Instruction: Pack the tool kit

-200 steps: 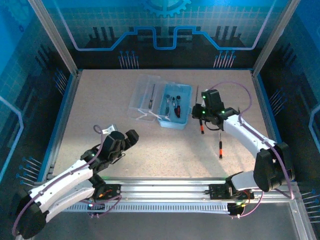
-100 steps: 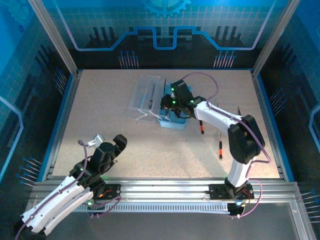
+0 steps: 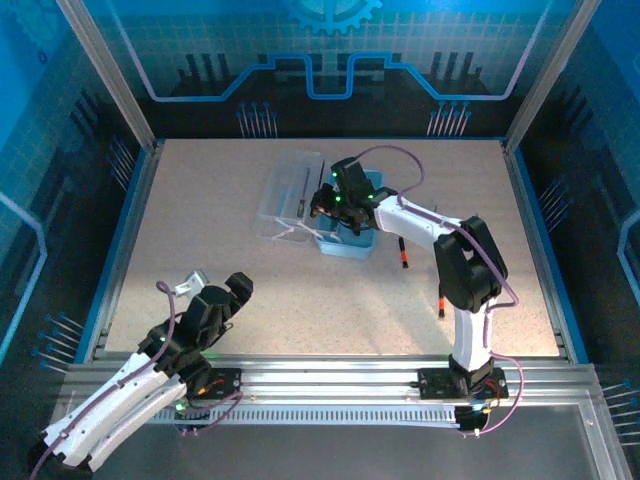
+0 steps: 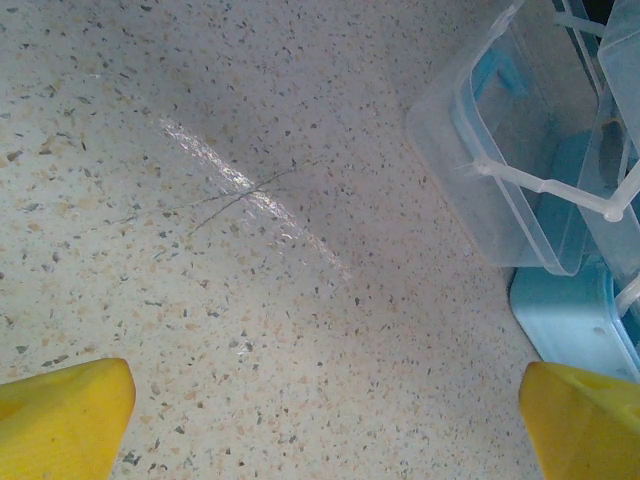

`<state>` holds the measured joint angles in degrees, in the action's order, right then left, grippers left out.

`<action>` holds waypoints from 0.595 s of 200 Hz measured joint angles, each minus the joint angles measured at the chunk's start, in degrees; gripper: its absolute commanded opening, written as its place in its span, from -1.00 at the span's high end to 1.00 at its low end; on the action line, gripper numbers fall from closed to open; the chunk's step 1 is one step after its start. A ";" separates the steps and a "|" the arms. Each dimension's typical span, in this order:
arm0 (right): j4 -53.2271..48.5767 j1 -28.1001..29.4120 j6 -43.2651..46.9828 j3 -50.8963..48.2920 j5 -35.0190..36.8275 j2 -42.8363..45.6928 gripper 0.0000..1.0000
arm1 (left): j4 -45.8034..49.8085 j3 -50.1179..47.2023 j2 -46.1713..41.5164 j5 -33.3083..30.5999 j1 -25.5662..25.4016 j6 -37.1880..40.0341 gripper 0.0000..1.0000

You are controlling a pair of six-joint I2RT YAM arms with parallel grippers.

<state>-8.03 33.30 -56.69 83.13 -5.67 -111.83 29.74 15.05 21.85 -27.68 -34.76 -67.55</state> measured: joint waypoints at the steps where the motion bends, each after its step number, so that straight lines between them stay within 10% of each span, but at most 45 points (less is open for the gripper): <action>1: 0.02 0.00 0.00 0.00 0.00 -0.02 0.71 | -0.02 0.00 0.00 0.00 0.00 0.00 -0.98; 119: 2.89 -0.90 -2.56 -0.85 -2.49 -2.25 0.59 | -0.44 0.00 0.00 0.04 0.07 0.17 -0.98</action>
<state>-5.15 32.40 -59.24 82.28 -8.16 -114.08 29.30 15.05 21.85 -27.64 -34.70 -67.37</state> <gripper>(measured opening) 0.194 0.994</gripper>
